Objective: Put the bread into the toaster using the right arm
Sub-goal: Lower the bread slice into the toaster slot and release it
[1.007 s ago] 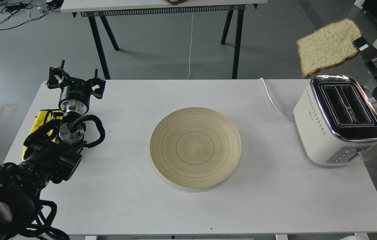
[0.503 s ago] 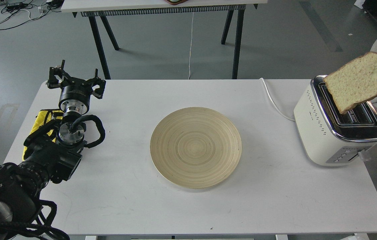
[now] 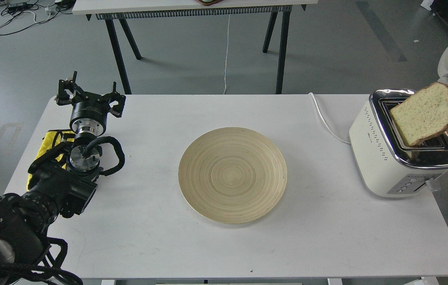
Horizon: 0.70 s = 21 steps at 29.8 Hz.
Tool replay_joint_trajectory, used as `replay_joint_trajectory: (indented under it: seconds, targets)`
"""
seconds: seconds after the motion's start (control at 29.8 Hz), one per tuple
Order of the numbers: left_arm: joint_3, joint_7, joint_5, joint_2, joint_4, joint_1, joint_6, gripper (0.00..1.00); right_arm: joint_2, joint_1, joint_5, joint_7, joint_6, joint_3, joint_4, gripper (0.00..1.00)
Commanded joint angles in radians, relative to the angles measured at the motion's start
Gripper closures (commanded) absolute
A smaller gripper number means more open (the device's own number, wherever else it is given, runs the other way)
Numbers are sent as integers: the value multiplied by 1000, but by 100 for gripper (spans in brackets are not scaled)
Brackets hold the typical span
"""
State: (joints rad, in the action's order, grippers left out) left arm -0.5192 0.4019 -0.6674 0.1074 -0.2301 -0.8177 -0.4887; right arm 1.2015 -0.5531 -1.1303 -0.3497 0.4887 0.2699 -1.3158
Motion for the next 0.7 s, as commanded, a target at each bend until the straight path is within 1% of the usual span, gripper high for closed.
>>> replay_joint_trajectory:
  seconds: [0.0,0.03,0.07,0.1,0.13,0.17,0.2,0.23,0.27,0.3,0.37,0.4,0.57,0.64,0.67]
  targets:
    - [-1,0,-1,0,0,0,0,0,-45,5,0,0,0,-21,47,100]
    - [1,0,0,0,0,0,0,0,-57,5,0,0,0,-27,58,99]
    - [-1,0,0,0,0,0,0,0,-66,5,0,0,0,-31,64,93]
    - [-1,0,0,0,0,0,0,0,-74,5,1,0,0,-32,66,84]
    - [-1,0,0,0,0,0,0,0,-79,7,3,-2,0,-32,66,65]
    - [1,0,0,0,0,0,0,0,-80,7,7,-2,0,-31,63,37]
    - [-1,0,0,0,0,0,0,0,-82,7,12,-3,0,-31,58,31]
    - [-1,0,-1,0,0,0,0,0,-82,7,14,-2,0,-29,56,30]
    - [-1,0,-1,0,0,0,0,0,-83,7,14,-2,0,-24,53,27]
    - [1,0,0,0,0,0,0,0,-85,5,15,-2,0,-17,50,20]
    - [-1,0,0,0,0,0,0,0,-82,-1,15,6,0,-5,30,10]
    - [-1,0,0,0,0,0,0,0,-76,-4,15,9,0,6,15,1]
    - [-1,0,0,0,0,0,0,0,-42,-8,20,28,0,103,-72,1]
    - [-1,0,-1,0,0,0,0,0,-43,-7,71,28,0,159,-126,1]
    - [-1,0,-1,0,0,0,0,0,-51,-8,133,28,0,190,-156,1]
